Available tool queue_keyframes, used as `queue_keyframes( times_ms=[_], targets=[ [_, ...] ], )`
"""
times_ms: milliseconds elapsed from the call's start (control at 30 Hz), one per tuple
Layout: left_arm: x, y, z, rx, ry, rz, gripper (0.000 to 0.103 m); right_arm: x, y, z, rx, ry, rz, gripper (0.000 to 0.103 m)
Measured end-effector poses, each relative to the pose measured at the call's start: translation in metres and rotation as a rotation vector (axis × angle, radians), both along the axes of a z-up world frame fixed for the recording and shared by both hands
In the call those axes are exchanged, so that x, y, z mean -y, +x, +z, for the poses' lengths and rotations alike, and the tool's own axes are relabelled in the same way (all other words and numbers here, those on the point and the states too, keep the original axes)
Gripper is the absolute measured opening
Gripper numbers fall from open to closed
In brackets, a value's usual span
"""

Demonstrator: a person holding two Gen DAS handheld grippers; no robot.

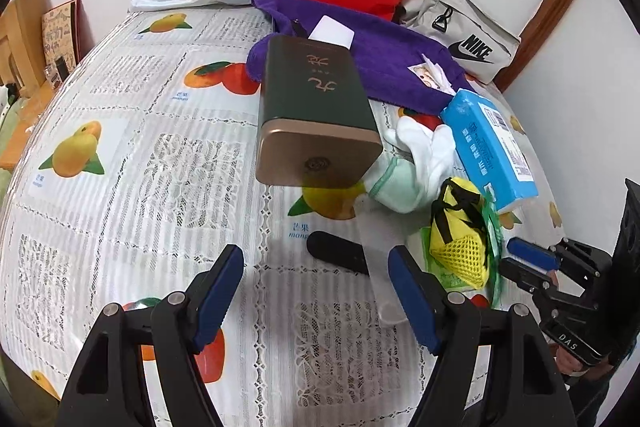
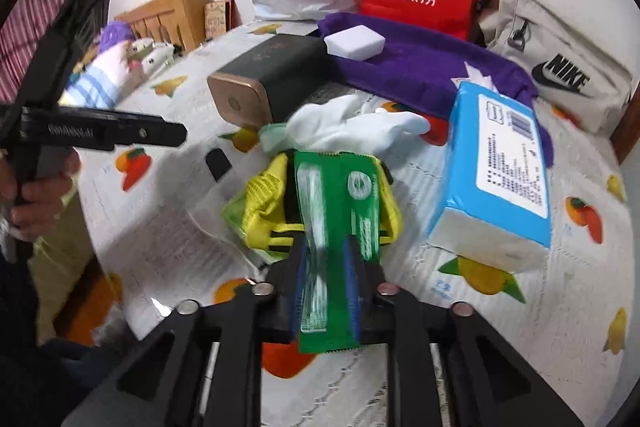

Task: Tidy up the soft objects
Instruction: 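Lift the green packet with the right tool while the left tool reaches toward the yellow mesh bag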

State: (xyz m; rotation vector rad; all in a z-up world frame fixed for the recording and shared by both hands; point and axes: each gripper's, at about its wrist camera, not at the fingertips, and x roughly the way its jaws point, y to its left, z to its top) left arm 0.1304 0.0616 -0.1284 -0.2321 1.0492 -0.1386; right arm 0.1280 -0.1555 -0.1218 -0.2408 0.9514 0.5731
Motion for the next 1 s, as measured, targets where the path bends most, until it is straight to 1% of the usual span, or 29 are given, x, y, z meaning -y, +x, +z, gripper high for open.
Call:
queue_keyframes(
  times_ms=[33,100,267,333,400,433,567,600,633,667,700,733,867,1000],
  targets=[
    [0.000,0.000,-0.001,-0.002,0.001,-0.001,0.073,0.001,0.001,-0.001,0.004,-0.008,-0.007,0.037],
    [0.000,-0.001,-0.002,-0.004,0.004,-0.004,0.073,0.004,0.003,-0.002,0.010,0.009,-0.022,0.046],
    [-0.002,-0.002,-0.001,-0.003,0.005,-0.003,0.073,0.013,0.008,-0.010,-0.018,-0.003,-0.056,0.049],
    [-0.004,-0.001,-0.002,-0.006,0.005,0.001,0.073,0.020,0.005,-0.012,-0.016,-0.018,-0.070,0.060],
    [-0.003,0.000,-0.005,-0.013,0.004,0.002,0.073,0.026,0.003,-0.013,-0.013,-0.019,-0.080,0.067],
    [-0.002,0.001,-0.006,-0.017,0.005,0.002,0.073,0.029,0.002,-0.015,-0.022,-0.017,-0.081,0.069],
    [0.004,0.000,-0.010,-0.023,0.010,-0.016,0.073,0.031,0.004,-0.029,-0.051,-0.012,-0.089,0.069],
    [0.006,-0.001,-0.010,-0.023,0.013,-0.021,0.073,0.031,0.005,-0.034,-0.063,-0.005,-0.087,0.067],
    [0.008,-0.003,-0.010,-0.024,0.018,-0.027,0.073,0.030,0.006,-0.040,-0.073,-0.006,-0.088,0.064],
    [0.009,-0.004,-0.011,-0.024,0.023,-0.031,0.073,0.030,0.005,-0.043,-0.063,-0.008,-0.091,0.061],
    [0.010,-0.005,-0.011,-0.024,0.027,-0.035,0.073,0.031,0.003,-0.043,-0.027,-0.010,-0.097,0.048],
    [0.011,-0.006,-0.012,-0.025,0.030,-0.036,0.073,0.032,0.002,-0.042,-0.013,-0.006,-0.102,0.043],
    [0.016,-0.006,-0.015,-0.028,0.032,-0.041,0.073,0.043,-0.001,-0.039,-0.026,0.062,-0.124,0.039],
    [0.026,-0.005,-0.017,-0.024,0.020,-0.063,0.073,0.055,-0.010,-0.036,-0.007,0.042,-0.170,0.039]
  ],
)
